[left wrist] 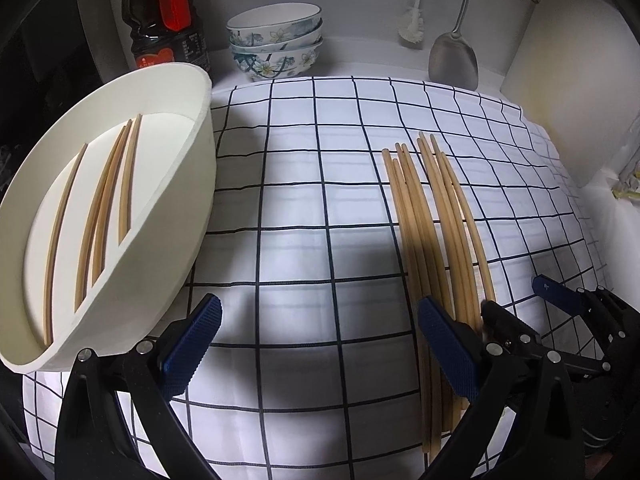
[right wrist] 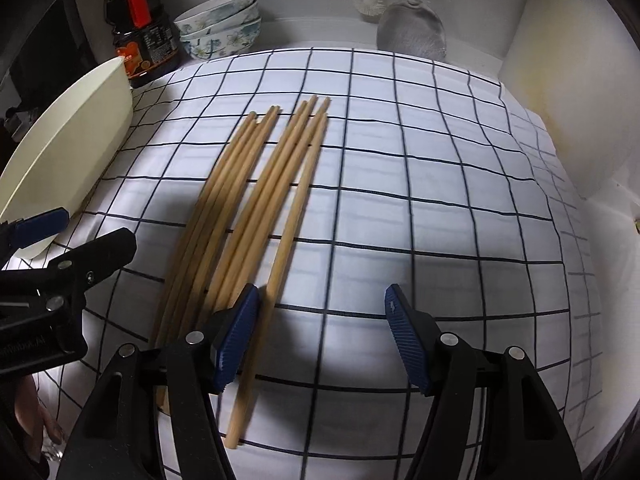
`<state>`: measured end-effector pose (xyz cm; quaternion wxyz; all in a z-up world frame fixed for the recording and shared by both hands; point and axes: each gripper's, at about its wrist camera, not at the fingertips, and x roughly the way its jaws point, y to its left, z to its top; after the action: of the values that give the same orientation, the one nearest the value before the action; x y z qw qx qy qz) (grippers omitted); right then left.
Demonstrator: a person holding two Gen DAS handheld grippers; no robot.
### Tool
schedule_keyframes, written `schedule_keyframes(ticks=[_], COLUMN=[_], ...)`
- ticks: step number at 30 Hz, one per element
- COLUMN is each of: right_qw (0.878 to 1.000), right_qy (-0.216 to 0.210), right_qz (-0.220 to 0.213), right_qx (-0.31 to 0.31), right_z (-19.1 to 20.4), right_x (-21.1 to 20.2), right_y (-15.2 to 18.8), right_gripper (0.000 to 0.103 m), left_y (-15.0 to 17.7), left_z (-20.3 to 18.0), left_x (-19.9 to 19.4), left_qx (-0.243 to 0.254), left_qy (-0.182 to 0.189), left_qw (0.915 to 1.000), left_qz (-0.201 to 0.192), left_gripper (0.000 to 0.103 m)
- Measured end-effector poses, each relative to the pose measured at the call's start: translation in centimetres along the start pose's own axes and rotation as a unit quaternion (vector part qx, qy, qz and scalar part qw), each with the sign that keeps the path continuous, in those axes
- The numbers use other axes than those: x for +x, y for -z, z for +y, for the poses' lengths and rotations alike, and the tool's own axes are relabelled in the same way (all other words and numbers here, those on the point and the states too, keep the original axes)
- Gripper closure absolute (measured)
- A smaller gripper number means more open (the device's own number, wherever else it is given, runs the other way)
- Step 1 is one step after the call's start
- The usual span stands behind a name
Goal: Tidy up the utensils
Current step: 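Close the left tool on a chopstick while the right tool grasps another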
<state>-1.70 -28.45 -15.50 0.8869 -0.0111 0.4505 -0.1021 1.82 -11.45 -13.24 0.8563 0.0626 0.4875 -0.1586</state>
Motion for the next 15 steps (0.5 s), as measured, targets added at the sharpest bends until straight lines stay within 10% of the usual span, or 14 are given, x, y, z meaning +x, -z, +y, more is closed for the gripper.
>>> schedule_keyframes(ticks=[15], right_qw=[0.999], right_qy=[0.013], right_qz=[-0.009], right_qx=[0.029], right_z=[-3.0], right_x=[-0.4], right_y=[0.5], right_gripper=[0.042], left_y=[0.3], left_z=[-1.5], left_x=[2.2], left_qx=[0.01], left_qy=[-0.009], left_qw=[0.9995], left_qz=[0.027], left_gripper=[0.006])
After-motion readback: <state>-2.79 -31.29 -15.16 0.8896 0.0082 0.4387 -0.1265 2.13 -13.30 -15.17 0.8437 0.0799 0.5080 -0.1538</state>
